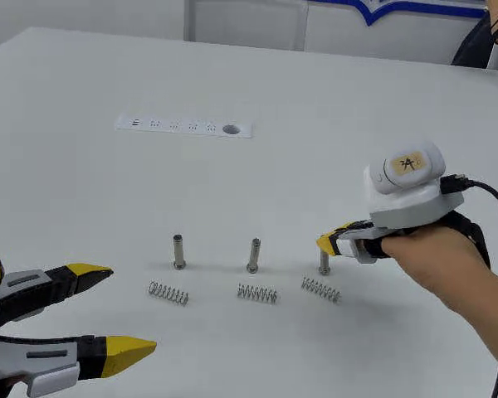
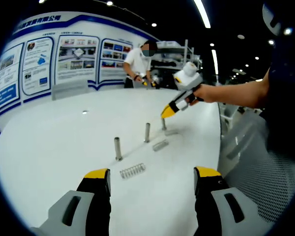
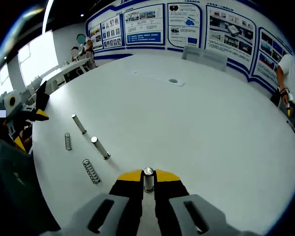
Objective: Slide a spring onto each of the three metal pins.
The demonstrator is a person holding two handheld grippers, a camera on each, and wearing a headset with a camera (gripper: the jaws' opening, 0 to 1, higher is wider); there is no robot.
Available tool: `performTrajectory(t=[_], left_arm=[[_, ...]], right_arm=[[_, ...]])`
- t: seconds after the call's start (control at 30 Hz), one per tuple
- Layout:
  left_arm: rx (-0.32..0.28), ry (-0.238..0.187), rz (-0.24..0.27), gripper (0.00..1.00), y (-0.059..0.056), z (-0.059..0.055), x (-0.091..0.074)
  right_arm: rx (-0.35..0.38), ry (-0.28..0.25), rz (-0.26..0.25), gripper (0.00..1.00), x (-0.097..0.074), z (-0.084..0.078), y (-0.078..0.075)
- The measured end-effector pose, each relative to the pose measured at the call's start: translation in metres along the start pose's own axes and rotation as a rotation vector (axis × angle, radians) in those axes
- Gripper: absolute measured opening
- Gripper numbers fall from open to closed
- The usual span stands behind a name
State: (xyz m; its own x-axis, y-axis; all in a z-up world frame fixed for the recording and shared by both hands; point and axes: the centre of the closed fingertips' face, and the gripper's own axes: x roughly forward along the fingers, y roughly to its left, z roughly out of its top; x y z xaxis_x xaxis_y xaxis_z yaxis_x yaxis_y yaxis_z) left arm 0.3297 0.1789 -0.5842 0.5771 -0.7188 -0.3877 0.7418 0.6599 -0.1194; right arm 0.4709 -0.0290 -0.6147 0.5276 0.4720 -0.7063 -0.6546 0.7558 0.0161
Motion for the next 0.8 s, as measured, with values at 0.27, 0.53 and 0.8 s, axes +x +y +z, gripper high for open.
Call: performTrajectory(t=[0.27,0.53,0.8], left_arm=[[-0.002,0.002,0.001,0.70,-0.001,-0.001,0.000],[-0.007,-0.001,-0.001,0.70,-0.001,-0.001,0.002],[-0.011,-0.002,-0.004,0.70,0.000,-0.003,0.002]], right_arm=[[0.000,-0.012,0.004,0.09,-0.002,-0.003,0.001],[-0.011,-0.005,0.005,0.09,-0.004,-0.008,0.004],[-0.035,0.011,0.002,0.10,-0.002,-0.013,0.001]])
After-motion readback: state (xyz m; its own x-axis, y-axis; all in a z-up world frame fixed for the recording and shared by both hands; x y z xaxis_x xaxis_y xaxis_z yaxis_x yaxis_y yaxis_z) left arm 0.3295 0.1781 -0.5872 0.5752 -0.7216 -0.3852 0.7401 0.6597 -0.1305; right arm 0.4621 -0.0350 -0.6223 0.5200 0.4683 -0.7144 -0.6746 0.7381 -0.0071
